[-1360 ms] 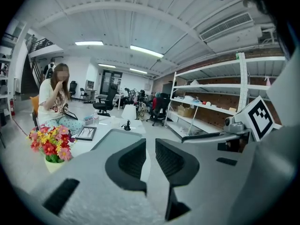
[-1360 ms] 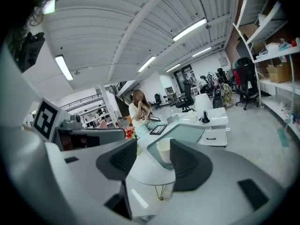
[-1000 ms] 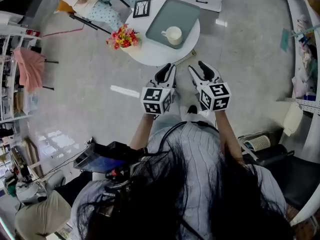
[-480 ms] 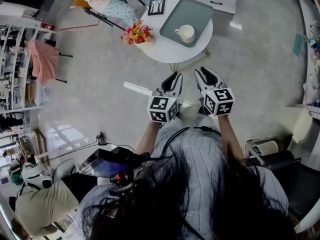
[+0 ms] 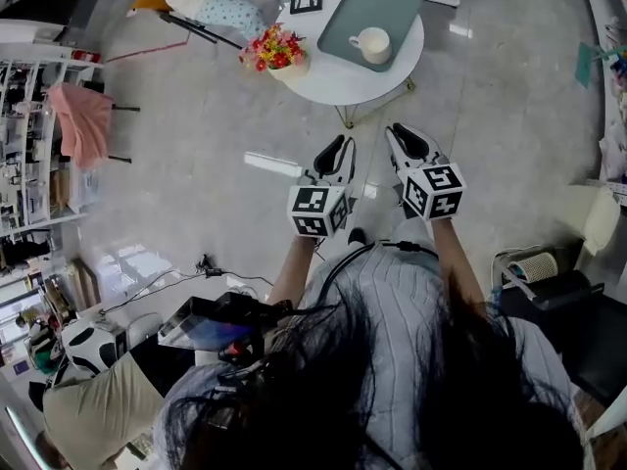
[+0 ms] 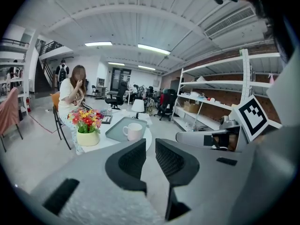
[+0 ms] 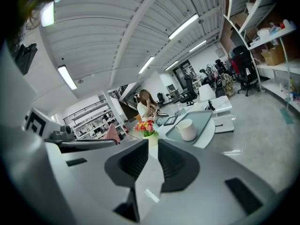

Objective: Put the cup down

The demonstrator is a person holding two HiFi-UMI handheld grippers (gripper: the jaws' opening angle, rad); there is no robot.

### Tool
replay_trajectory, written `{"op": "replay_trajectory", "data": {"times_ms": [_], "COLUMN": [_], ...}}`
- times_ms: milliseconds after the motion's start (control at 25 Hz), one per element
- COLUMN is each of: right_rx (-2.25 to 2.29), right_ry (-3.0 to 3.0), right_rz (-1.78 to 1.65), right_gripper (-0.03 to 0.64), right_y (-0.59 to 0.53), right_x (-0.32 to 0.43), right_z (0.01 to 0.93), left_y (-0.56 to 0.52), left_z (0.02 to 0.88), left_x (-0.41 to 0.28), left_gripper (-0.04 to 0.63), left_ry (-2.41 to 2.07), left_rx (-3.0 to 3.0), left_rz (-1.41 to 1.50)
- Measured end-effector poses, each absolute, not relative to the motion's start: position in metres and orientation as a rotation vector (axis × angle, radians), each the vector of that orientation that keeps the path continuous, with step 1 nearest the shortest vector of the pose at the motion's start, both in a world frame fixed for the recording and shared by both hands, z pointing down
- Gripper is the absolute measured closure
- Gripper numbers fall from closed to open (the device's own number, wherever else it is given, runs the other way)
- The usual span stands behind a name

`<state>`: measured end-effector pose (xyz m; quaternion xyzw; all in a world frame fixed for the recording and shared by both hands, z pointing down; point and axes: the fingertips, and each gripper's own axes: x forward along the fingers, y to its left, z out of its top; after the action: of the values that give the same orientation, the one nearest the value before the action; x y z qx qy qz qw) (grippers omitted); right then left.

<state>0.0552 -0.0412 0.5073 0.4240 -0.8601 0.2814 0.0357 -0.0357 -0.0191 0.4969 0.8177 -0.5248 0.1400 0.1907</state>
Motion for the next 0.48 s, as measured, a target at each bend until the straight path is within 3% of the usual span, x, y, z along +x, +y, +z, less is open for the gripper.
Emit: {"op": "replay_trajectory", "data": {"times_ms": [480], "right_rx": [1.402], "right_ry": [-2.605], "right_rz": [0.780], "right_gripper": [0.541], "right_y": [0.033], "right_x": [-0.005], "right_z": [0.486], "left_y": [0.039], "left_z": [0.484], "left_x": [-0.083], "left_gripper": [0.523], "left_ry": [-1.363], "left_rx": [2.404], "left_rz": [0.299]}}
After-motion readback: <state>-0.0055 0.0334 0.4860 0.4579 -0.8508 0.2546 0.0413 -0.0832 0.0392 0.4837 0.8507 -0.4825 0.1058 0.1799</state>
